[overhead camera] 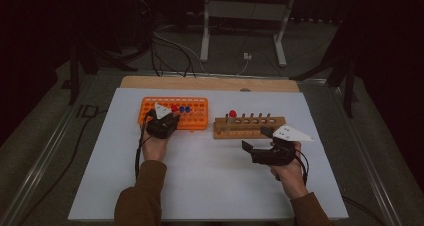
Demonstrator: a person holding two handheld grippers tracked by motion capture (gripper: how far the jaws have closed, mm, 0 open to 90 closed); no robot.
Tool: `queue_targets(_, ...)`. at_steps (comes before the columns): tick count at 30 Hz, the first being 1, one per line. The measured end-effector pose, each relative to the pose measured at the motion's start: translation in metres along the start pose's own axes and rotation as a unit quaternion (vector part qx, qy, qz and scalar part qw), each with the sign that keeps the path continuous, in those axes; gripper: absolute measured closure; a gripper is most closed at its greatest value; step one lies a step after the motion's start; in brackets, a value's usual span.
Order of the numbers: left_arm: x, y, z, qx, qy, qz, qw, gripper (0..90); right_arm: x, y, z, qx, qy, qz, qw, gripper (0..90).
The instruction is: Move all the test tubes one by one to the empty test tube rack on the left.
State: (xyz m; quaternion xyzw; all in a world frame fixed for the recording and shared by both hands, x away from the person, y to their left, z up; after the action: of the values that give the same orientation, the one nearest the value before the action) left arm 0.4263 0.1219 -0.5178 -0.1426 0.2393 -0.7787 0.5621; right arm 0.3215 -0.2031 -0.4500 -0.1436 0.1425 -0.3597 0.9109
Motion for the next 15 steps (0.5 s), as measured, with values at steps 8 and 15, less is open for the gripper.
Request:
queue_targets(8, 0.0003, 0.0005, -0.0001, -0.004, 0.000, 0.001, 1.0000, 75.5, -0.0010, 0.0017, -0.0002, -0.002, 0.001, 0.001, 1.0000, 10.8)
queue_targets(15, -0.0010, -0.0018, -0.0017, -0.005, -0.017, -0.012, 0.9998, 65.5, -0.0015, 0.0034, 0.0008, -0.003, -0.002, 0.001, 1.0000, 10.8)
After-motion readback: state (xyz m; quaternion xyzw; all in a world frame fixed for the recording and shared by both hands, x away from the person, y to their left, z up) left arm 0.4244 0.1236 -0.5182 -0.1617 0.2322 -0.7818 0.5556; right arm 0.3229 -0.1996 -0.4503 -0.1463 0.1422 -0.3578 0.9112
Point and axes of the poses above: each handheld gripper's, and its own axes: y roughly forward along the jaws, z roughly out of its top, x roughly to its right, the point moved 4 cm from there along y, roughly forward along the jaws, and after that the axes turned 6 degrees about z, right-handed, at the moved point
